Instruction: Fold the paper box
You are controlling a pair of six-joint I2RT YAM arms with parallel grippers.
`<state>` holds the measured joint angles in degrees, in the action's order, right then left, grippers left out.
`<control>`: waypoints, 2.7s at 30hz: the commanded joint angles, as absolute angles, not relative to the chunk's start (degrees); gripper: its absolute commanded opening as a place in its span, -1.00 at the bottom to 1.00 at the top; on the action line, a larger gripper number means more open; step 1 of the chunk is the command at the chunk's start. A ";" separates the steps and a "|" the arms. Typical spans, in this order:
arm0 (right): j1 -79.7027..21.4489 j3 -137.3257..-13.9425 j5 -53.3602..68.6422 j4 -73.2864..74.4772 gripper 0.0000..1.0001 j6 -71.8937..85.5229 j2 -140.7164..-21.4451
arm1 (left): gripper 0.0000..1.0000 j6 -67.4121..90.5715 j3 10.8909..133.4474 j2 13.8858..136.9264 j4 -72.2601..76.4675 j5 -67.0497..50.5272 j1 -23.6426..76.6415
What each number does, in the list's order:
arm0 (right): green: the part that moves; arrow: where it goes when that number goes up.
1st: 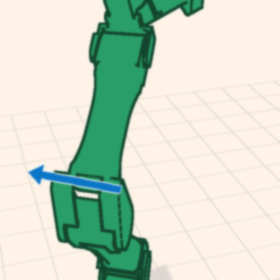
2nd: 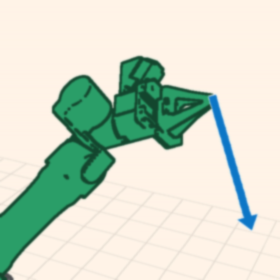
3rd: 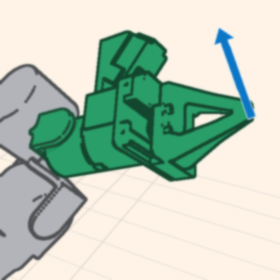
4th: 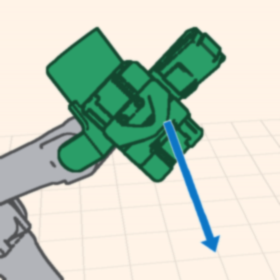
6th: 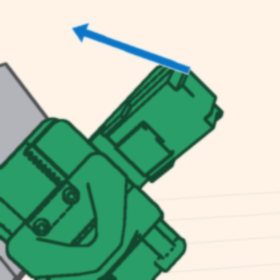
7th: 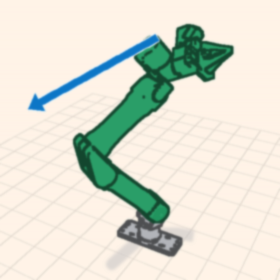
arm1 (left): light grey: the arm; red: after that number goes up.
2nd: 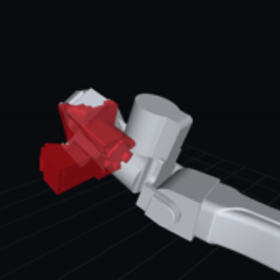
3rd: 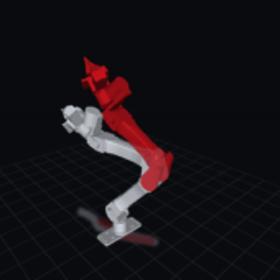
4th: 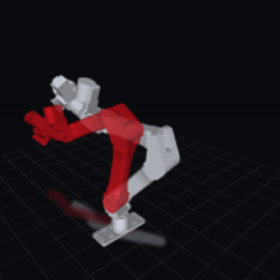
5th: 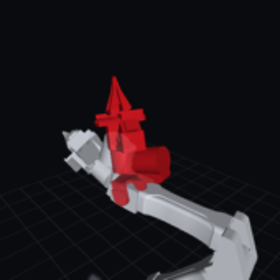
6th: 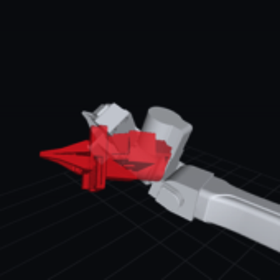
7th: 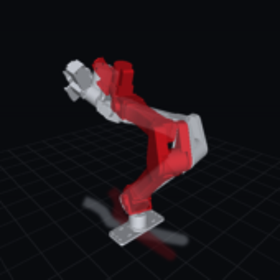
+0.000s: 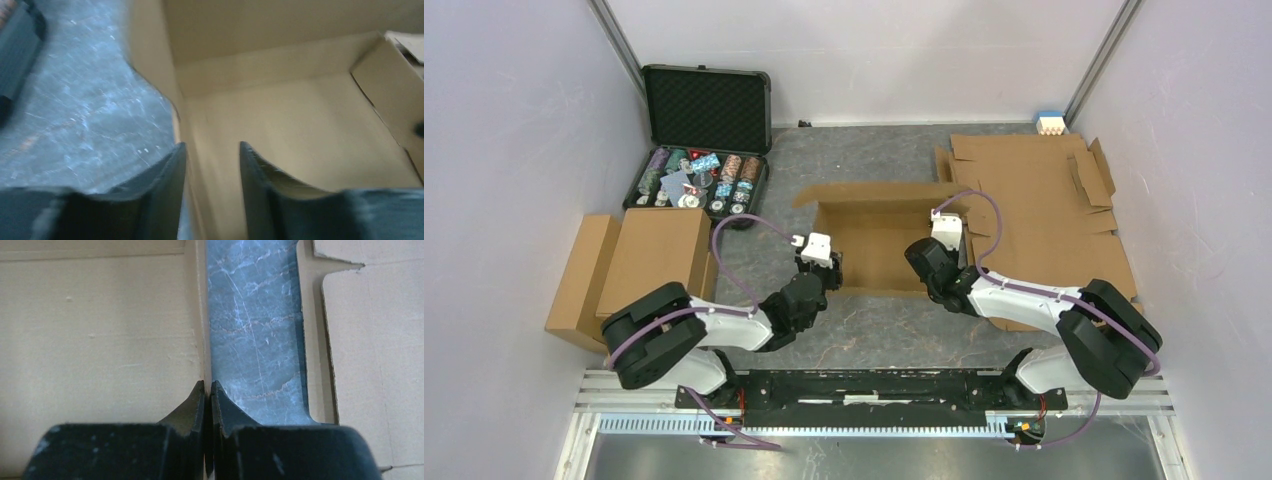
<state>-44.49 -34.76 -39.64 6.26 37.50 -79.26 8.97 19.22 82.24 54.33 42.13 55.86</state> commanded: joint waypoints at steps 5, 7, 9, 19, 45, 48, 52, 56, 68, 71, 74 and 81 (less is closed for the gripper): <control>-44.10 -33.49 -43.70 -2.43 -1.00 38.38 -78.06 | 0.91 15.91 22.79 65.04 24.20 28.34 57.00; -44.12 -33.25 -43.51 -3.00 -1.00 37.99 -77.88 | 0.99 17.03 21.49 59.48 19.39 26.11 57.04; -44.10 -32.90 -43.08 -3.74 -1.00 37.39 -77.81 | 1.00 16.58 18.32 53.47 18.89 24.64 57.04; -44.12 -31.99 -42.42 -5.51 -1.00 35.50 -78.18 | 1.00 18.58 19.34 49.10 26.65 9.54 34.18; -44.08 -31.68 -42.14 -6.17 -1.00 34.23 -78.13 | 0.94 26.91 73.70 102.58 13.80 -6.14 11.91; -44.09 -31.82 -41.93 -5.98 -1.00 34.13 -78.49 | 0.89 25.84 84.61 109.31 1.01 -7.01 11.80; -44.03 -31.83 -42.15 -6.06 -1.00 34.03 -78.52 | 0.70 28.02 104.72 121.34 -22.41 -8.21 11.10; -44.03 -31.88 -42.35 -6.15 -1.00 33.75 -78.31 | 0.52 29.06 115.08 128.92 -31.85 -12.13 10.40; -44.03 -31.69 -41.50 -6.48 -1.00 33.40 -77.76 | 0.23 30.88 118.06 134.65 -31.00 -22.79 10.46; -44.03 -31.04 -41.49 -7.33 -1.00 32.99 -77.30 | -0.02 31.64 117.20 134.64 -27.06 -26.23 10.54; -44.03 -31.28 -41.35 -7.06 -1.00 32.89 -77.59 | -0.33 30.09 116.99 133.59 -26.10 -26.43 10.55; -43.99 -31.73 -41.36 -6.44 -1.00 32.86 -77.79 | -0.96 22.50 112.81 126.59 -25.32 -21.88 12.80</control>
